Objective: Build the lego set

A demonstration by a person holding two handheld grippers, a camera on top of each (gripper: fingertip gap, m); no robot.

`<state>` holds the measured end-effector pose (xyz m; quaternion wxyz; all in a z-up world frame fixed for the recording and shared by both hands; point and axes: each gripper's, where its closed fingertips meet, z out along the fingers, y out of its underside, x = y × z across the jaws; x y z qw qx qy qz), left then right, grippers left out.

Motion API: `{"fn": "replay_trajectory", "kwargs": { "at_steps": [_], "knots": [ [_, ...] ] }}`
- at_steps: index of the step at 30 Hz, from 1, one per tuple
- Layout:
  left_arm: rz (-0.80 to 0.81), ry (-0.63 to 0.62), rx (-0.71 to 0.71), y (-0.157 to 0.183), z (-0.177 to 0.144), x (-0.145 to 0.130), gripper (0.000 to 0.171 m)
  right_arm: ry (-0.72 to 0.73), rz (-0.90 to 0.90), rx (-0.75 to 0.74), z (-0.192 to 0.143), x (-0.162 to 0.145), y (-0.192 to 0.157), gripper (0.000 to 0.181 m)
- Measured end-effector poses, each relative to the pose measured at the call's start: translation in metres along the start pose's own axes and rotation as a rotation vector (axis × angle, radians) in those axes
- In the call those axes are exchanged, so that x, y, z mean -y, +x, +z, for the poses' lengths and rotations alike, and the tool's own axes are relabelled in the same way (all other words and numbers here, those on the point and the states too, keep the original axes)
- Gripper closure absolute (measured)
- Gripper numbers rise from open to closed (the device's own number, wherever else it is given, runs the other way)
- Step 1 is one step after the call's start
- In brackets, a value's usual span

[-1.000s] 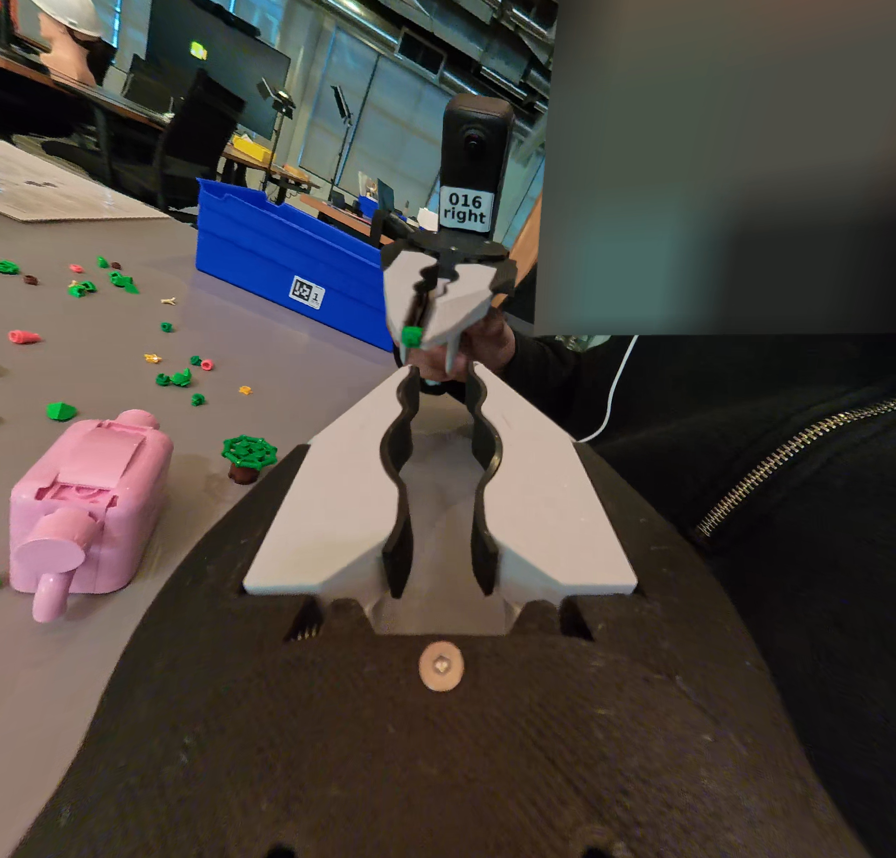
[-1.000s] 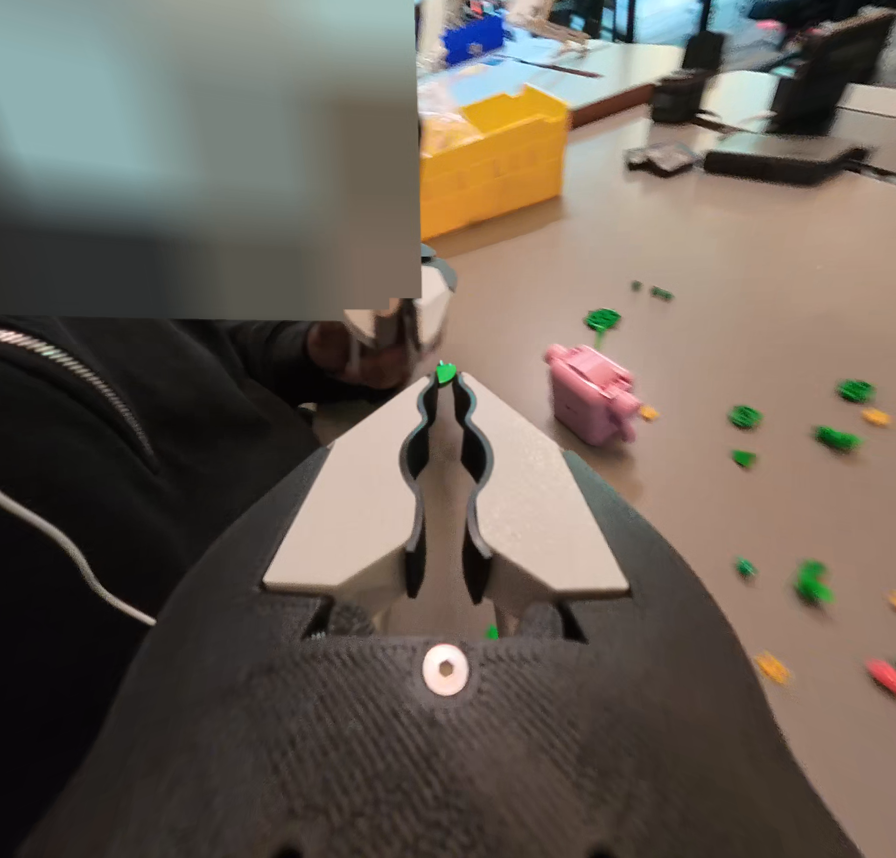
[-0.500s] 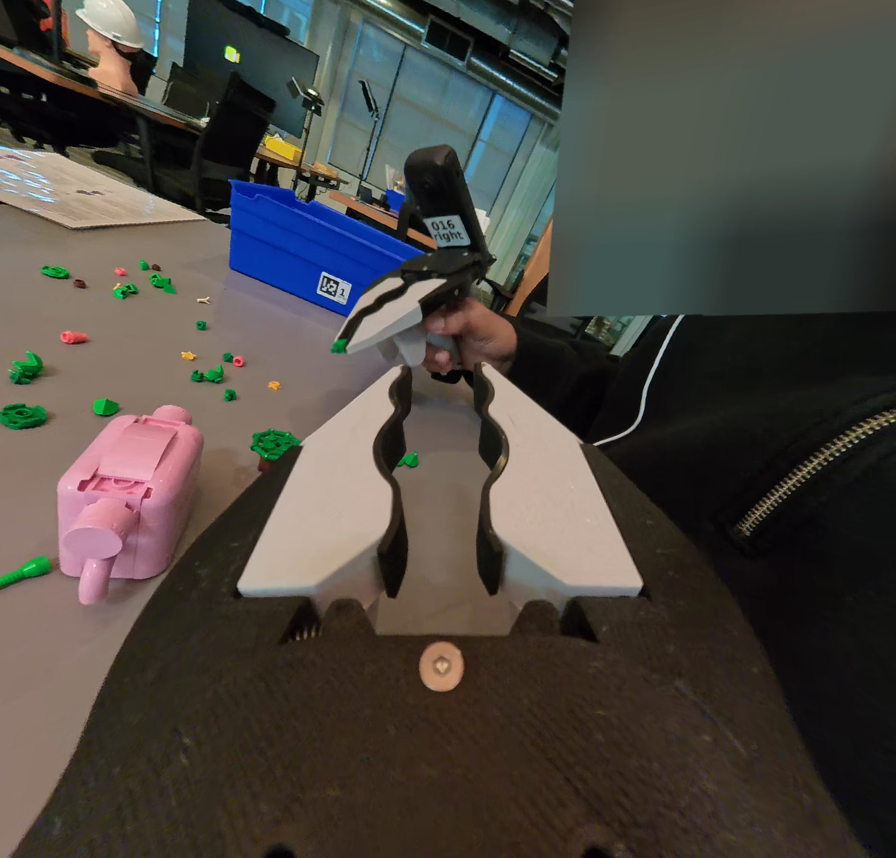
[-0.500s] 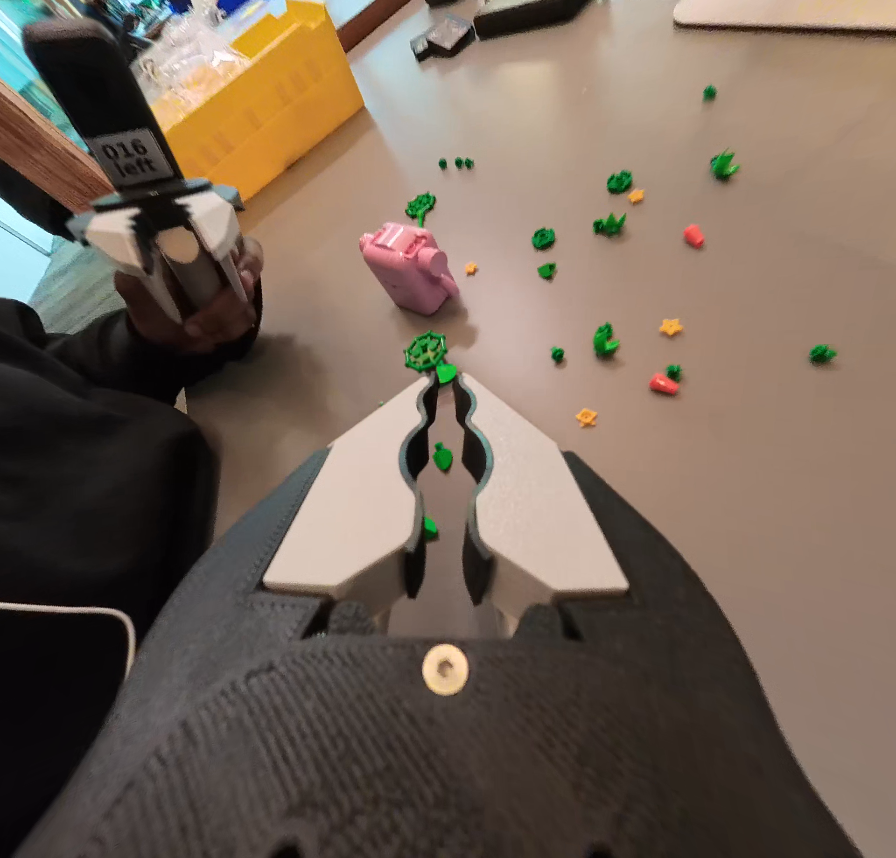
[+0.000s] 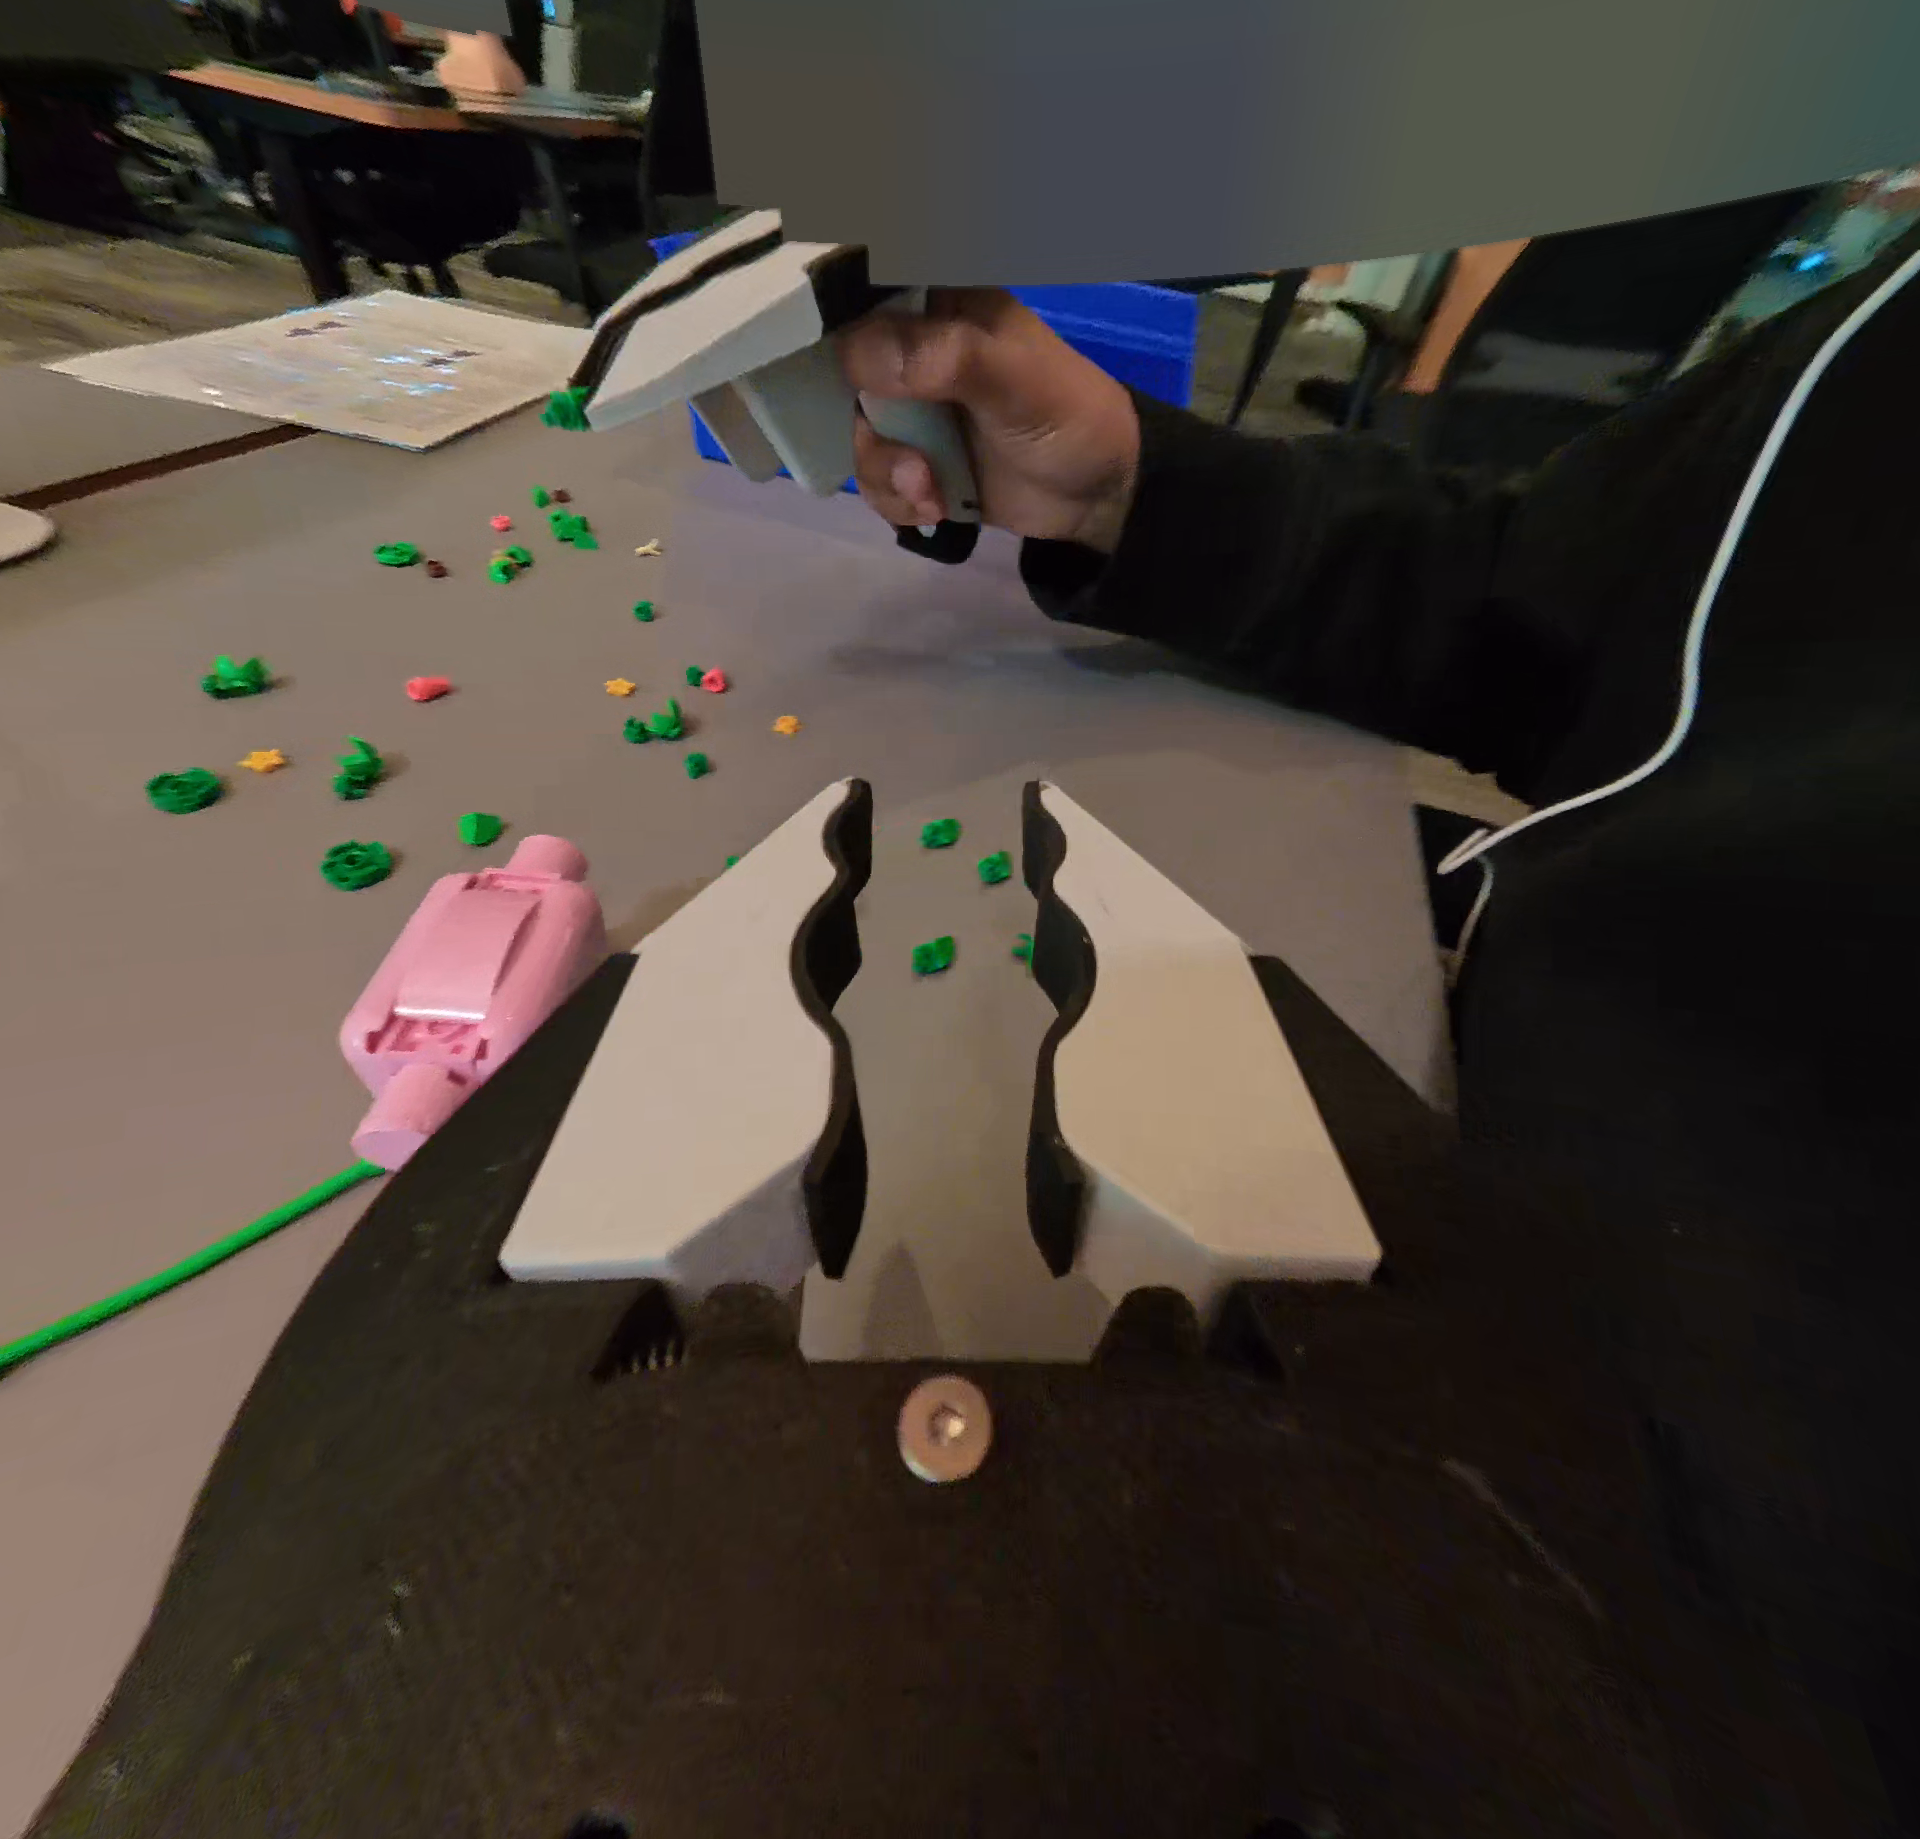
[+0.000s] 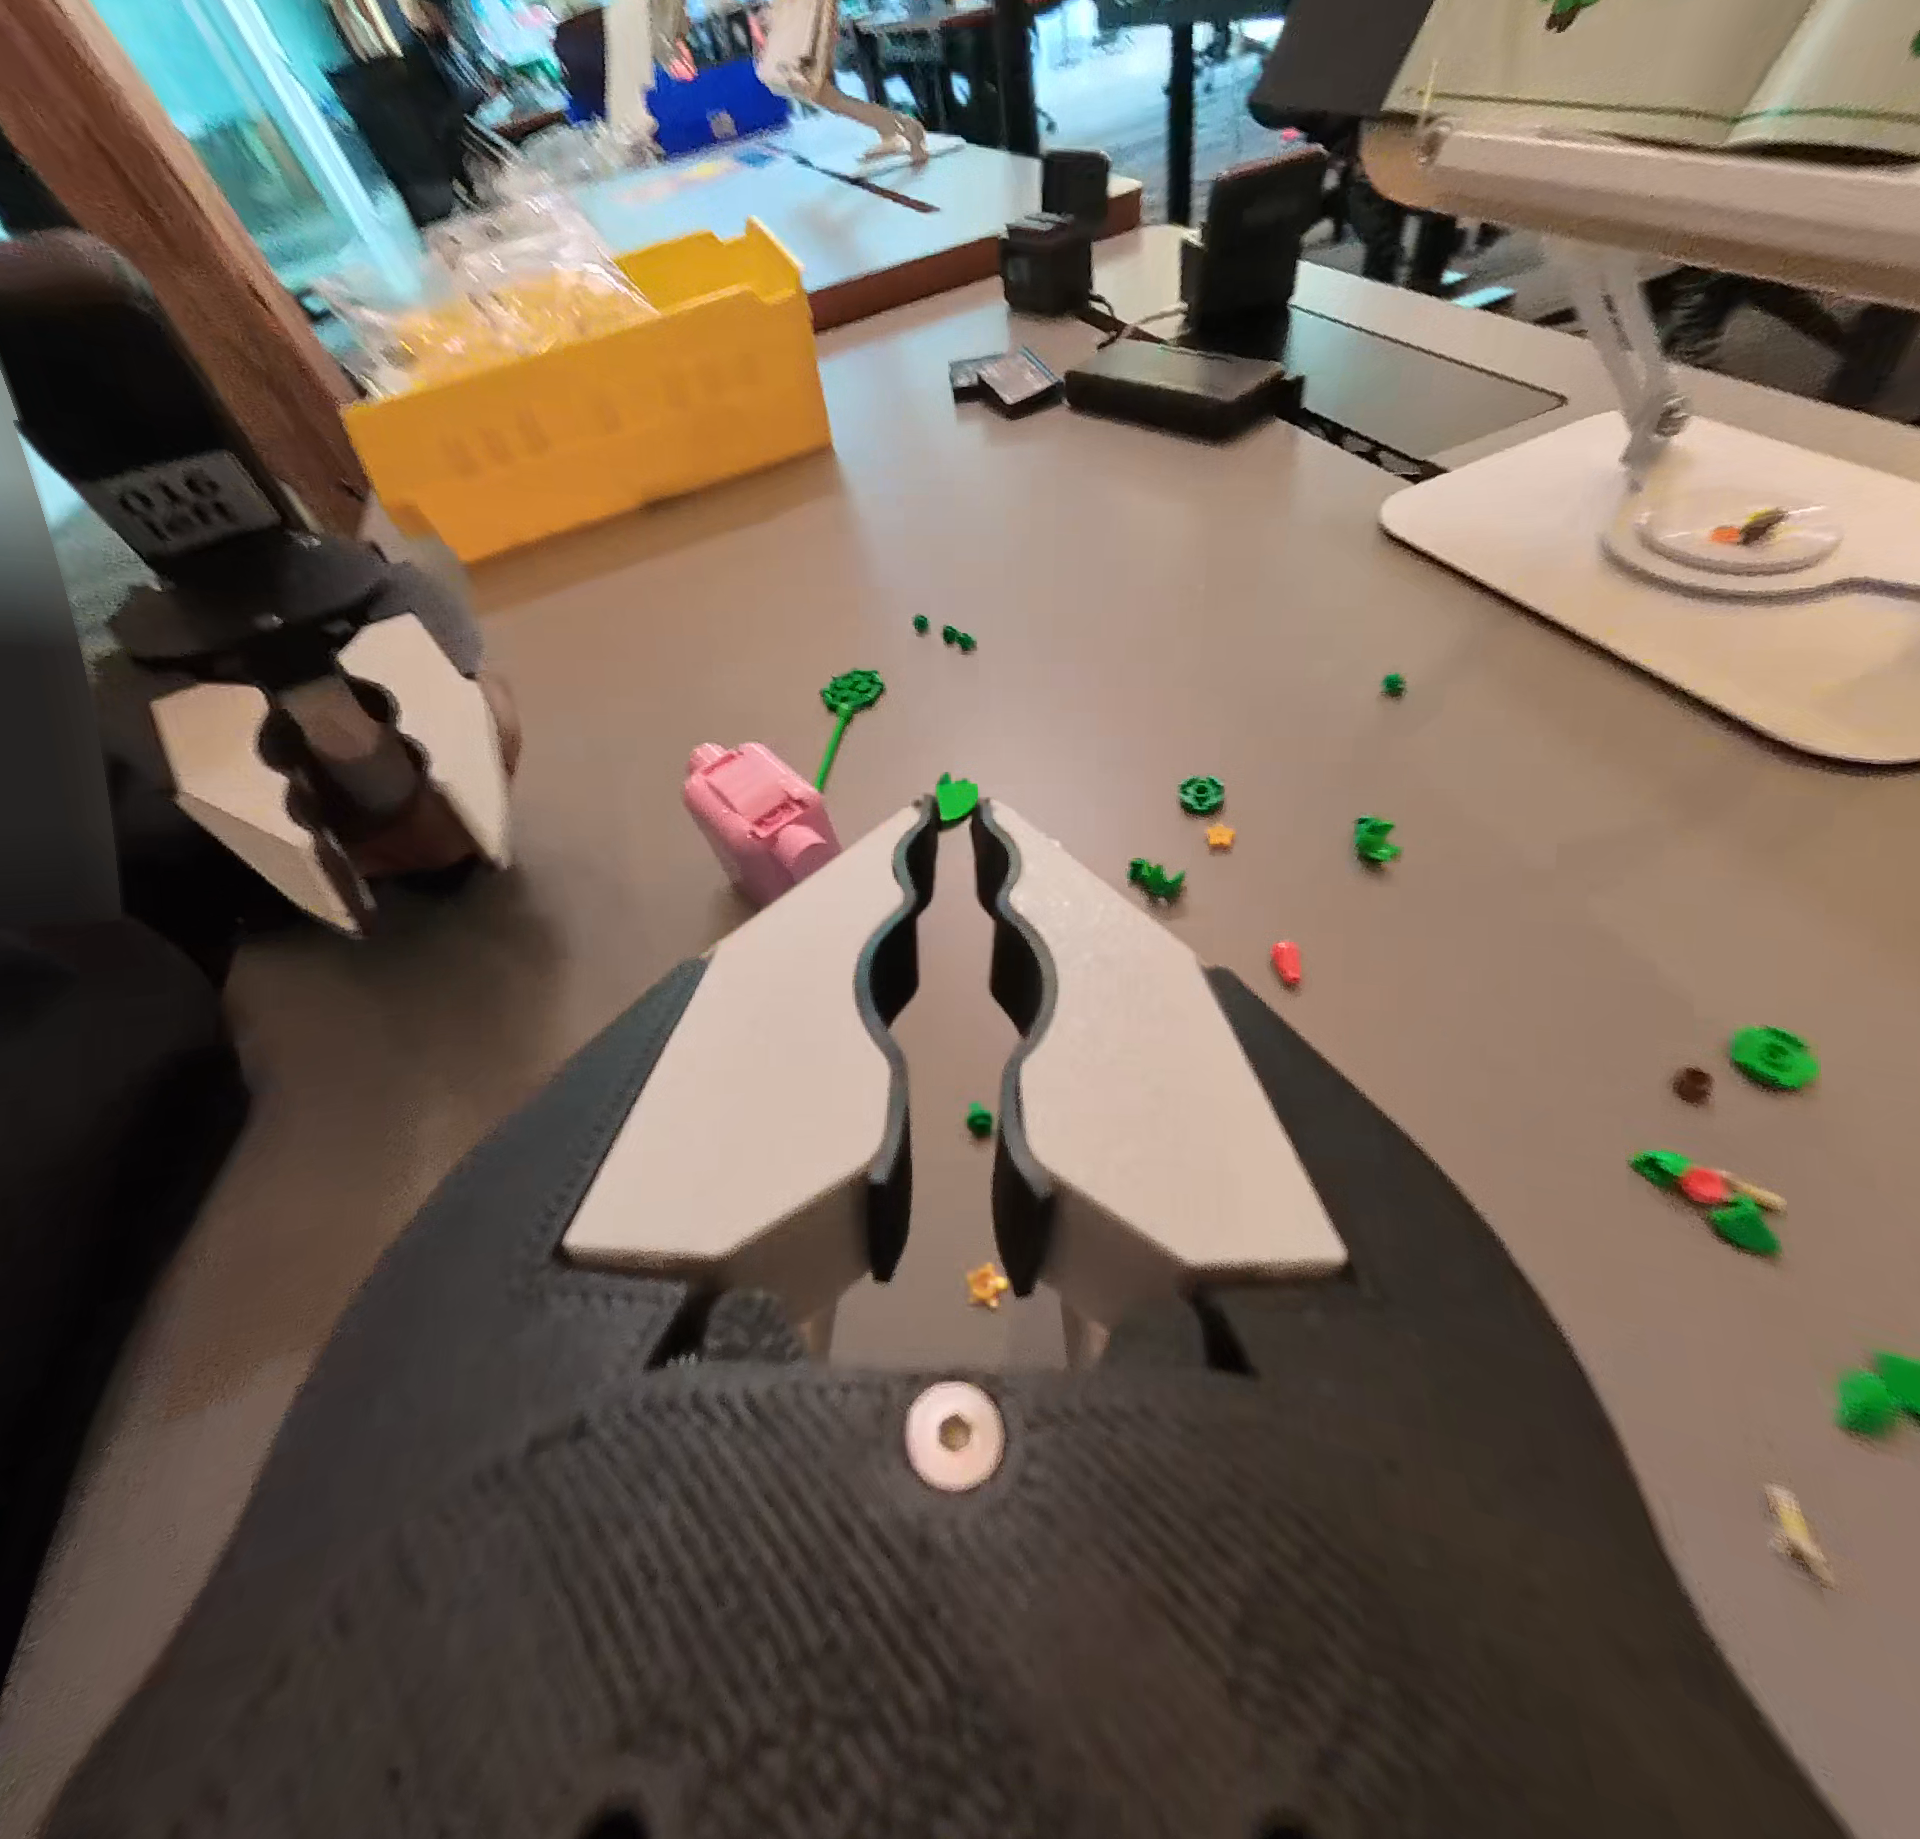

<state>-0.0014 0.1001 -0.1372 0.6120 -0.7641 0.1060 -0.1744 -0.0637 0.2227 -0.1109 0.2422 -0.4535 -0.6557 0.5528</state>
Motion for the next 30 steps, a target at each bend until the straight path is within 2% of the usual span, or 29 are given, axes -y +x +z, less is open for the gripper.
{"fn": "replay_trajectory", "kwargs": {
  "at_steps": [4, 5, 8, 11, 15, 22, 27, 30],
  "knots": [
    [0.052, -0.005, 0.071, -0.012, 0.006, 0.002, 0.144, -0.064, 0.056, 0.061, -0.005, -0.031, -0.006, 0.177],
    [0.054, -0.008, 0.073, -0.015, 0.009, 0.003, 0.144, -0.105, 0.054, 0.077, -0.008, -0.041, -0.008, 0.177],
    [0.052, -0.012, 0.071, -0.024, 0.018, 0.005, 0.143, -0.295, 0.057, 0.244, -0.02, -0.076, -0.036, 0.176],
    [0.037, -0.013, 0.053, -0.028, 0.028, 0.007, 0.143, -0.441, 0.052, 0.282, -0.03, -0.108, -0.047, 0.176],
    [0.045, -0.009, 0.053, -0.029, 0.032, 0.009, 0.144, -0.523, 0.115, 0.288, -0.036, -0.129, -0.047, 0.176],
    [0.046, -0.004, 0.053, -0.029, 0.031, 0.009, 0.144, -0.52, 0.113, 0.275, -0.036, -0.131, -0.042, 0.174],
    [0.054, 0.0, 0.051, -0.027, 0.03, 0.009, 0.143, -0.497, 0.073, 0.225, -0.036, -0.127, -0.035, 0.16],
    [0.072, -0.009, 0.05, -0.025, 0.03, 0.008, 0.143, -0.474, 0.076, 0.204, -0.037, -0.124, -0.029, 0.158]
  ]
}}
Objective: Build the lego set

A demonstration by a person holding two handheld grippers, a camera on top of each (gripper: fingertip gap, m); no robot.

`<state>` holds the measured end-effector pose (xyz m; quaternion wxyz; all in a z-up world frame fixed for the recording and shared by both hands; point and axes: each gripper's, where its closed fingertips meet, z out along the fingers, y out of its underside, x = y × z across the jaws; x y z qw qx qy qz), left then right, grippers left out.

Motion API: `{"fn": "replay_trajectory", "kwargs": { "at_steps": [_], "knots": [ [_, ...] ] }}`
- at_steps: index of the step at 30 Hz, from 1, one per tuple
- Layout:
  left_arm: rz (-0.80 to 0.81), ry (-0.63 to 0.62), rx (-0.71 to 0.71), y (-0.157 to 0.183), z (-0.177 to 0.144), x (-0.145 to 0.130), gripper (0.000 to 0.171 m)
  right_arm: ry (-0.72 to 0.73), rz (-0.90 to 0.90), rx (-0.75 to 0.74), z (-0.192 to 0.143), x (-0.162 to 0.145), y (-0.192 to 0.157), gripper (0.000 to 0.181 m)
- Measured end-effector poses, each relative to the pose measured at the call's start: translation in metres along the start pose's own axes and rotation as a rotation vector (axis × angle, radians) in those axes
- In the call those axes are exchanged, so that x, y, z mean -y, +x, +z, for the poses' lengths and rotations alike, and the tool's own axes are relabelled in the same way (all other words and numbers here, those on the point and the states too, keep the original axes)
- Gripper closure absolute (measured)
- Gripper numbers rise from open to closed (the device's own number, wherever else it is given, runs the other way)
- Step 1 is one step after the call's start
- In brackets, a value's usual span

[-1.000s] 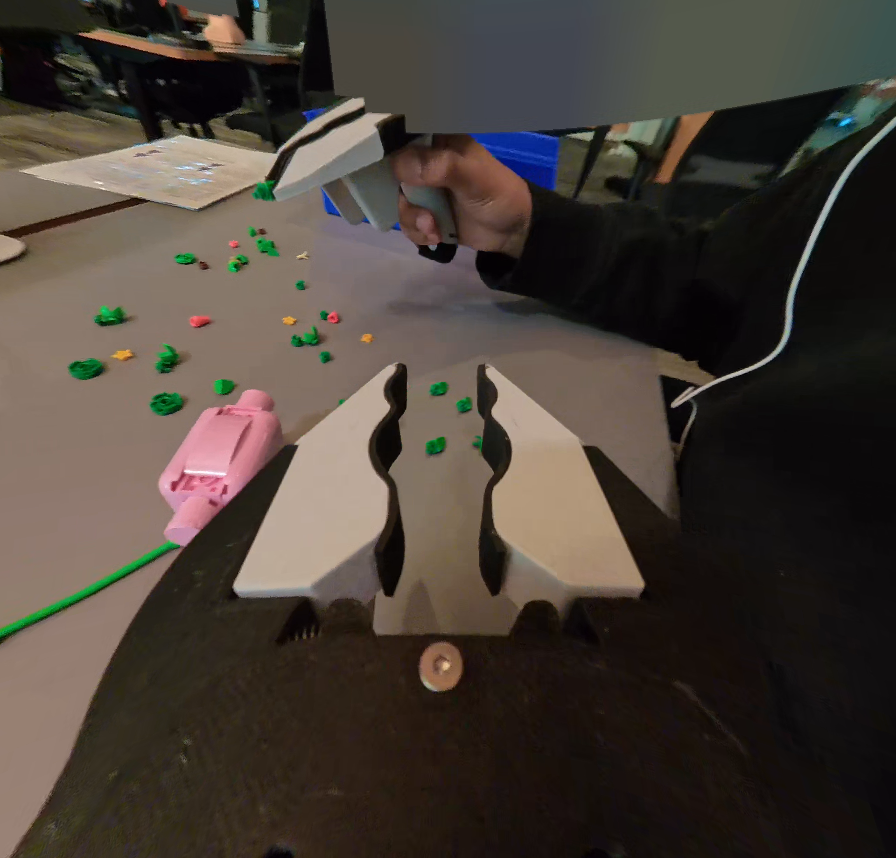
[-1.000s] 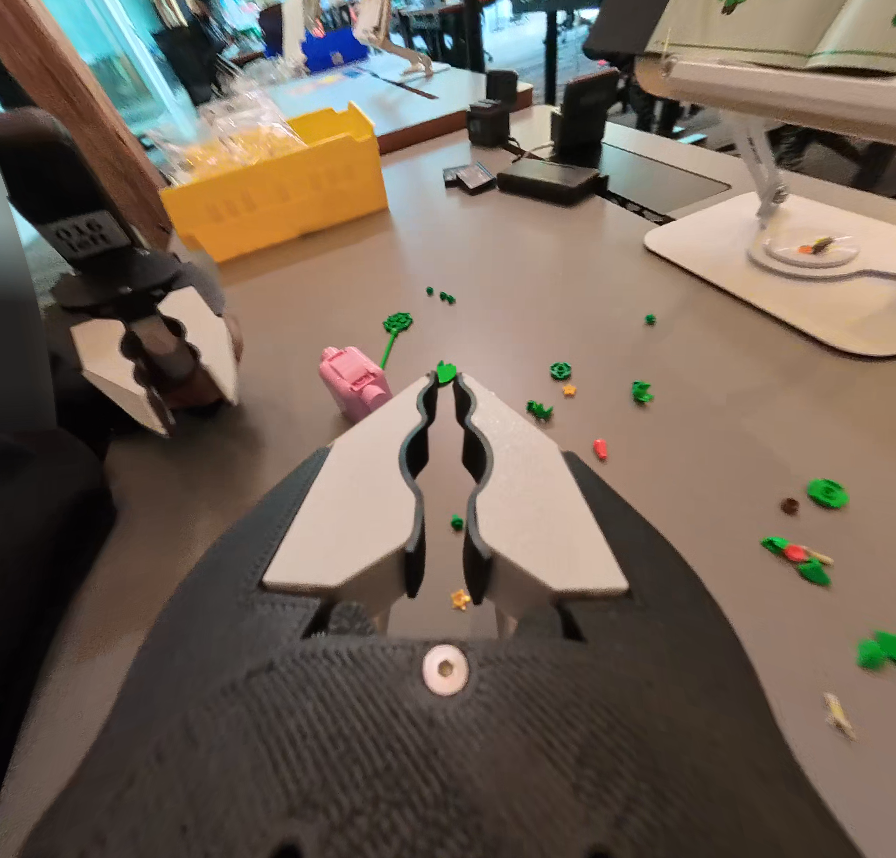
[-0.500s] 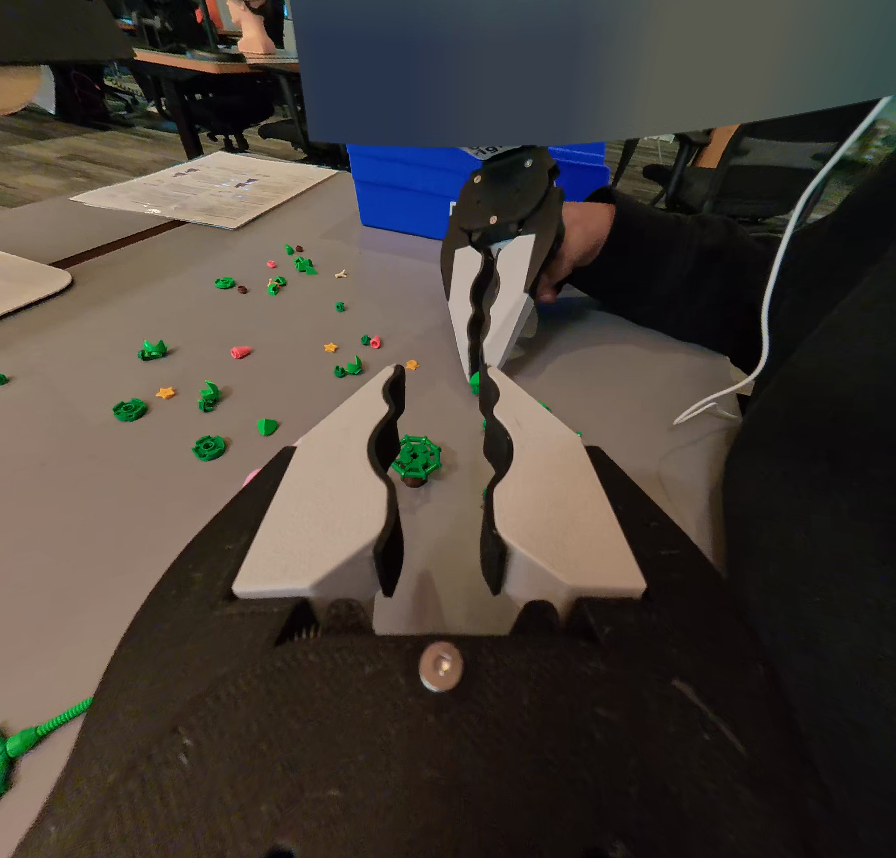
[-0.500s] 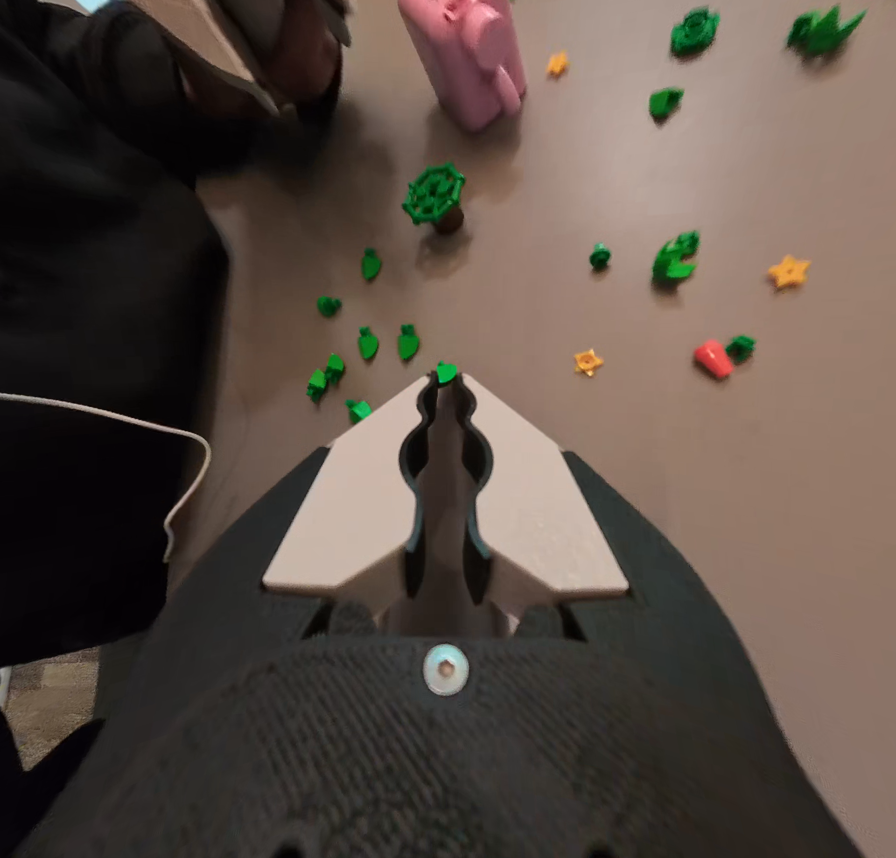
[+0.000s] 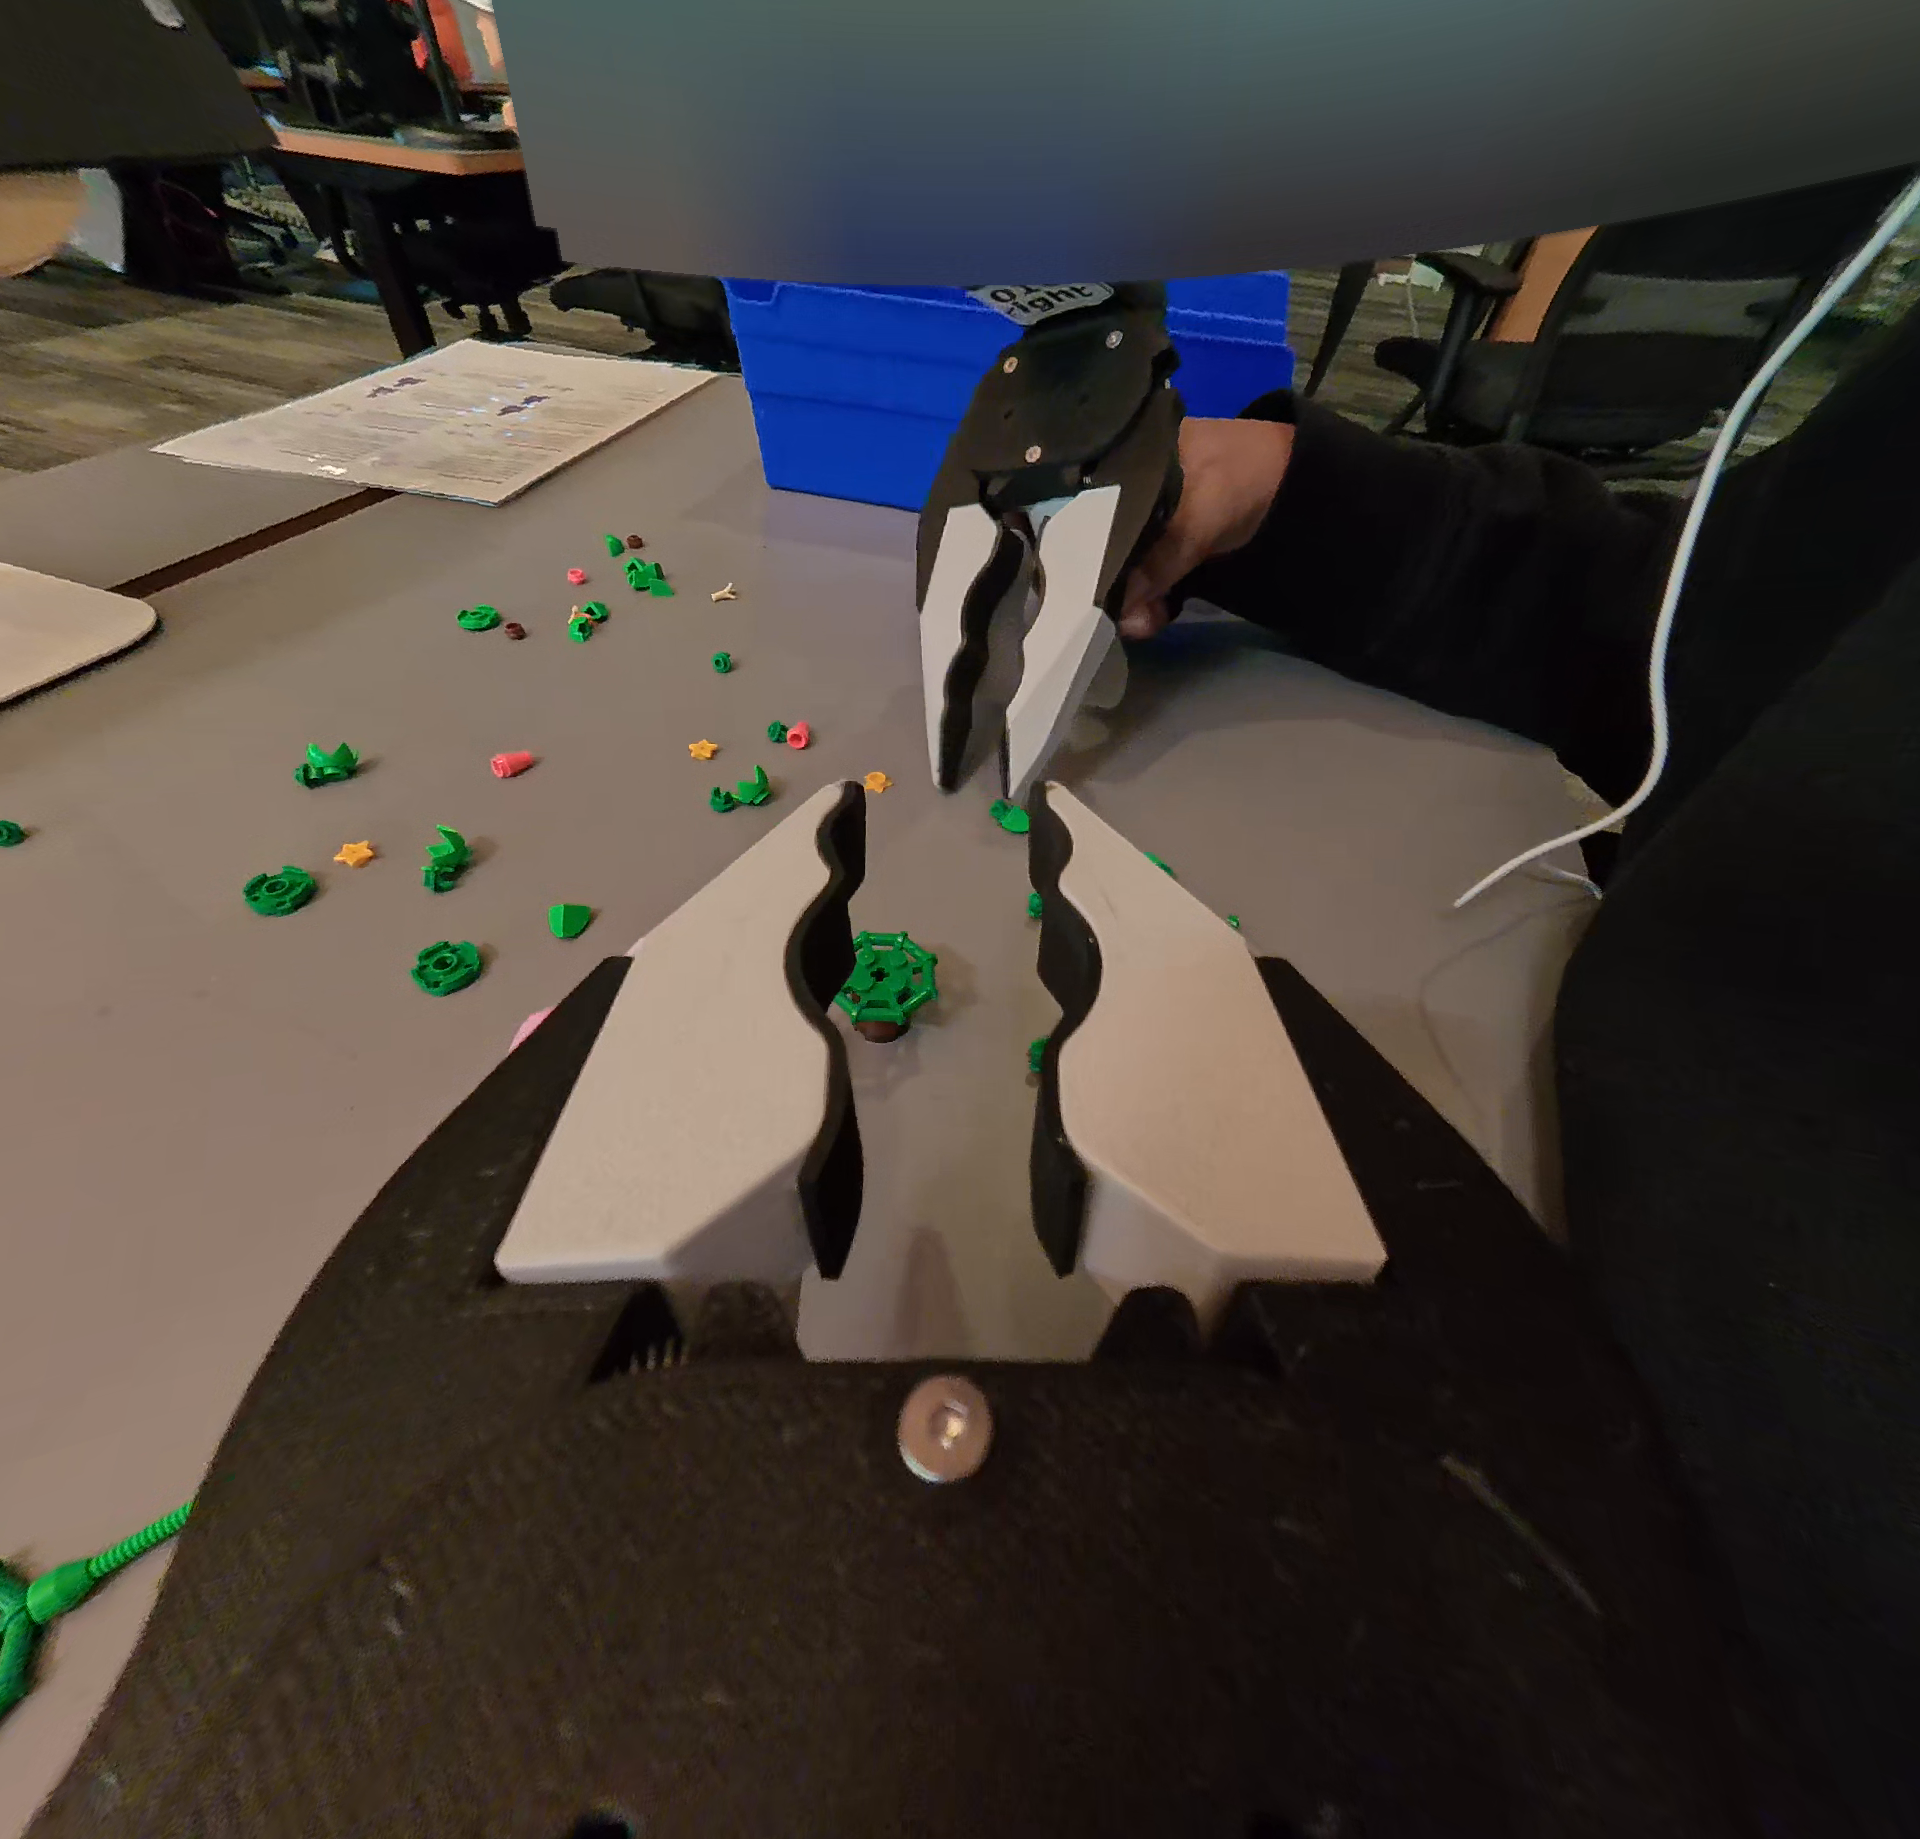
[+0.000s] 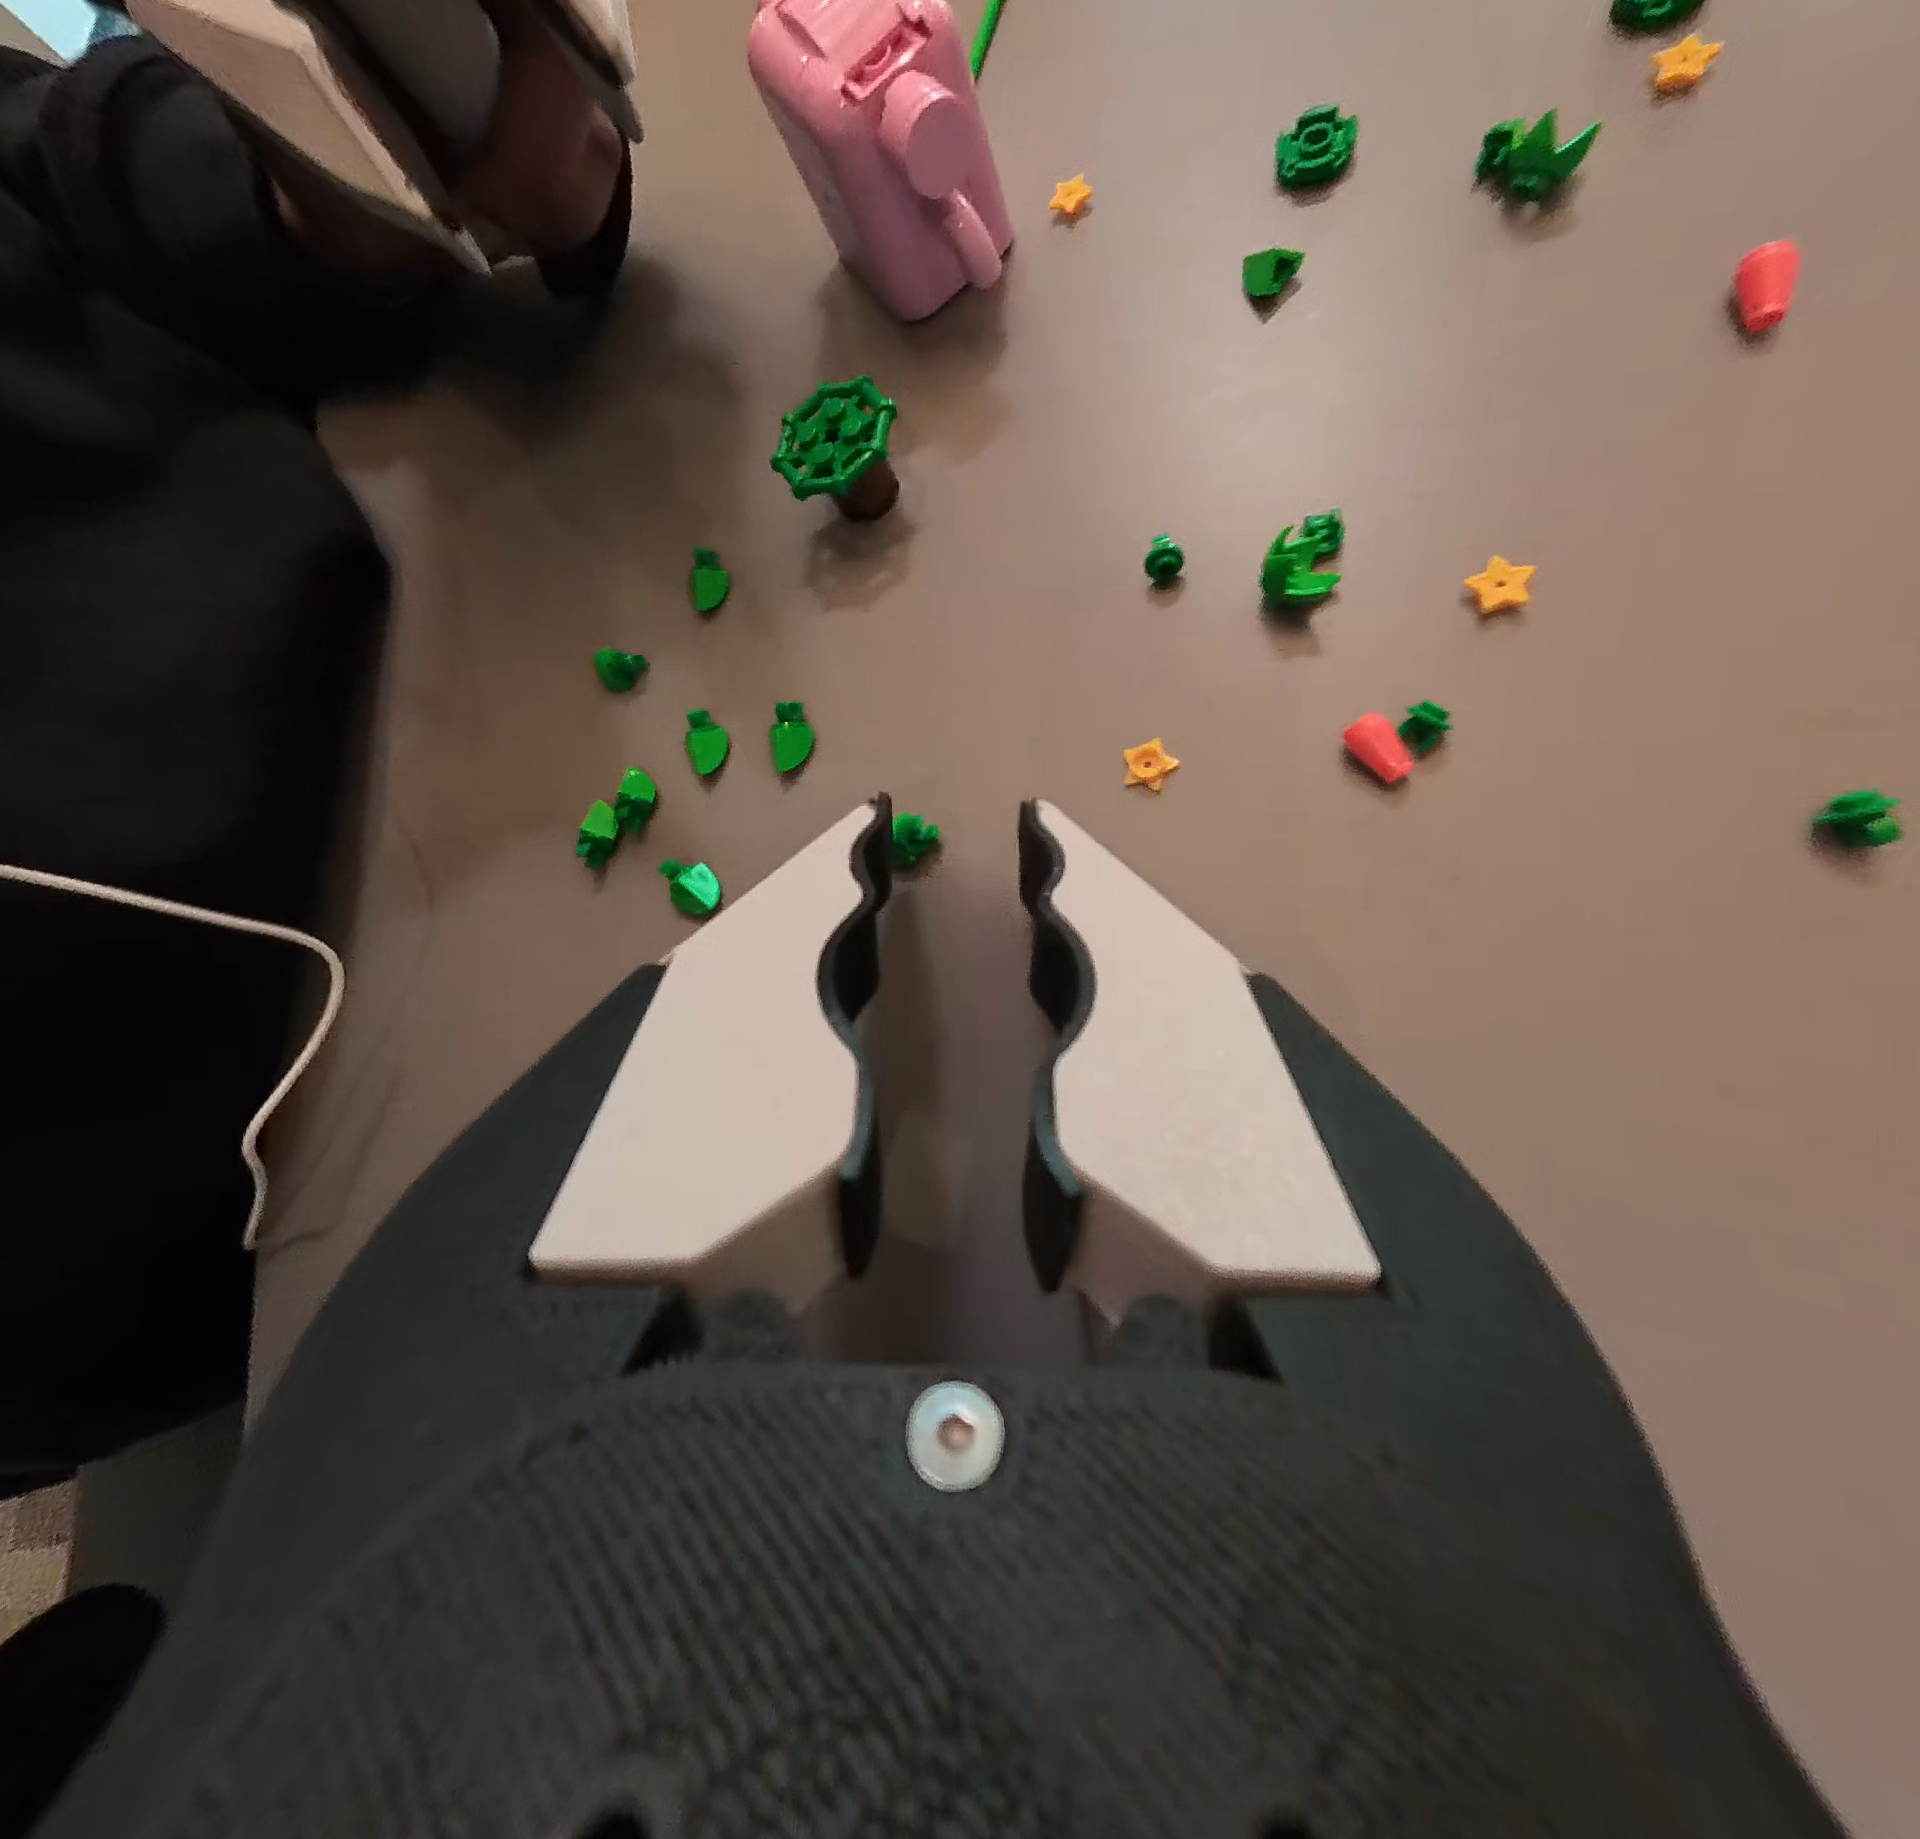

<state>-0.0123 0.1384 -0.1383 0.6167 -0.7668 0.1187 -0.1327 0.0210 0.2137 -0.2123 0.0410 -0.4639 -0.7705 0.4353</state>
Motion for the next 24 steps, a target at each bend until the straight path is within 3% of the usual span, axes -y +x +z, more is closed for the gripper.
{"fn": "replay_trajectory", "kwargs": {
  "at_steps": [10, 15, 19, 24],
  "knots": [
    [0.013, -0.016, 0.0, 0.002, -0.001, -0.002, 0.142, 0.341, 0.01, -0.017, -0.029, 0.049, 0.008, 0.156],
    [0.003, -0.01, -0.008, 0.004, -0.003, 0.0, 0.142, 0.37, -0.124, 0.093, -0.017, 0.058, -0.027, 0.157],
    [-0.031, -0.032, -0.051, 0.008, -0.004, -0.002, 0.15, 0.453, -0.311, 0.138, -0.008, 0.069, -0.062, 0.18],
    [-0.09, -0.063, -0.09, 0.01, -0.003, -0.008, 0.154, 0.368, -0.341, 0.141, 0.005, 0.061, -0.067, 0.181]
  ]
}}
